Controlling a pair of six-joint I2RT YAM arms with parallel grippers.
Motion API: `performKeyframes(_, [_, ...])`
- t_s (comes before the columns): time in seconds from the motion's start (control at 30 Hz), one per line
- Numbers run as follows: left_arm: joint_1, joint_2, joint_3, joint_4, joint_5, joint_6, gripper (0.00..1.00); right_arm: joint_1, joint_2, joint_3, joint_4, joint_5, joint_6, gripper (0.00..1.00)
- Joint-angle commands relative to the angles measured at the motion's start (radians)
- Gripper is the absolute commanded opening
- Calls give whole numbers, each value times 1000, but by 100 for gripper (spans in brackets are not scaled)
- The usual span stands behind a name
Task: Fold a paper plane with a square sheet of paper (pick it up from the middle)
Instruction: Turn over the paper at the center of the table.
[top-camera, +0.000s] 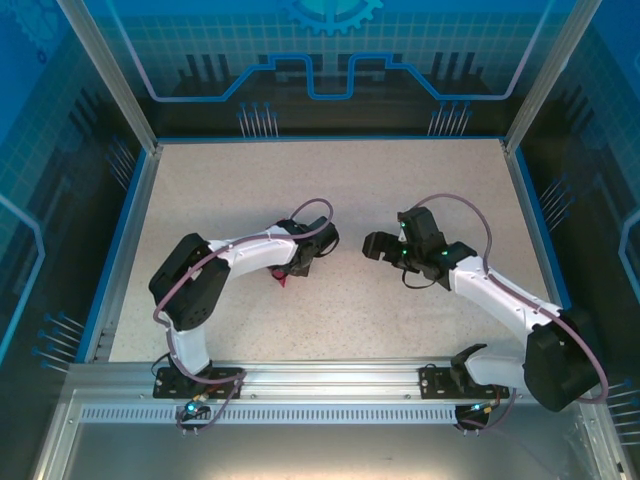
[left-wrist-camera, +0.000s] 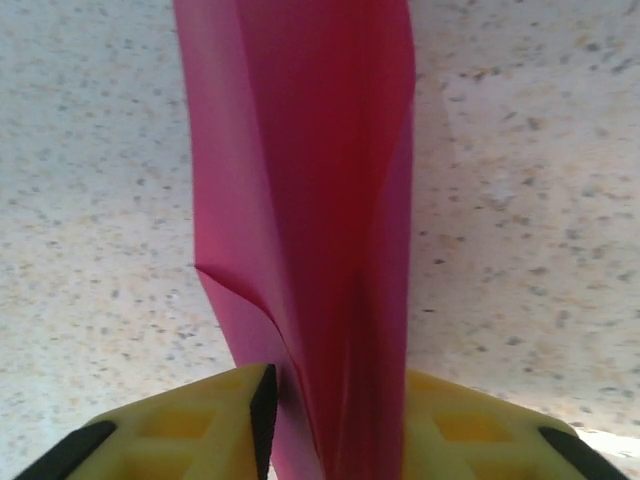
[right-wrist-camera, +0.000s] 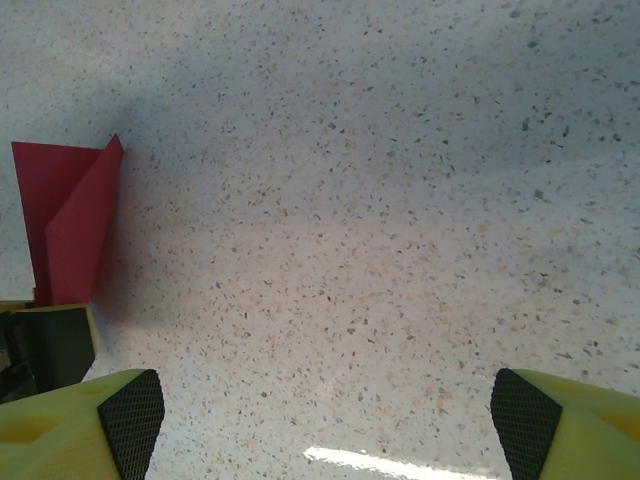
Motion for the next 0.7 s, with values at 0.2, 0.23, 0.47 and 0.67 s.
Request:
performKeyframes(0.2, [22, -121, -25, 143, 277, 23, 51, 26, 0, 21, -41, 61, -31, 90])
performKeyframes(0.23, [37, -152, -44, 171, 326, 24, 53, 41, 9, 36, -50, 79, -42, 90])
performKeyframes(0.47, [208, -377, -222, 332, 632, 8, 73, 229, 152, 203, -108, 225, -105, 90])
performKeyframes(0.67, [310, -490, -338, 420, 814, -5, 86, 376, 301, 370, -144, 319, -133, 88])
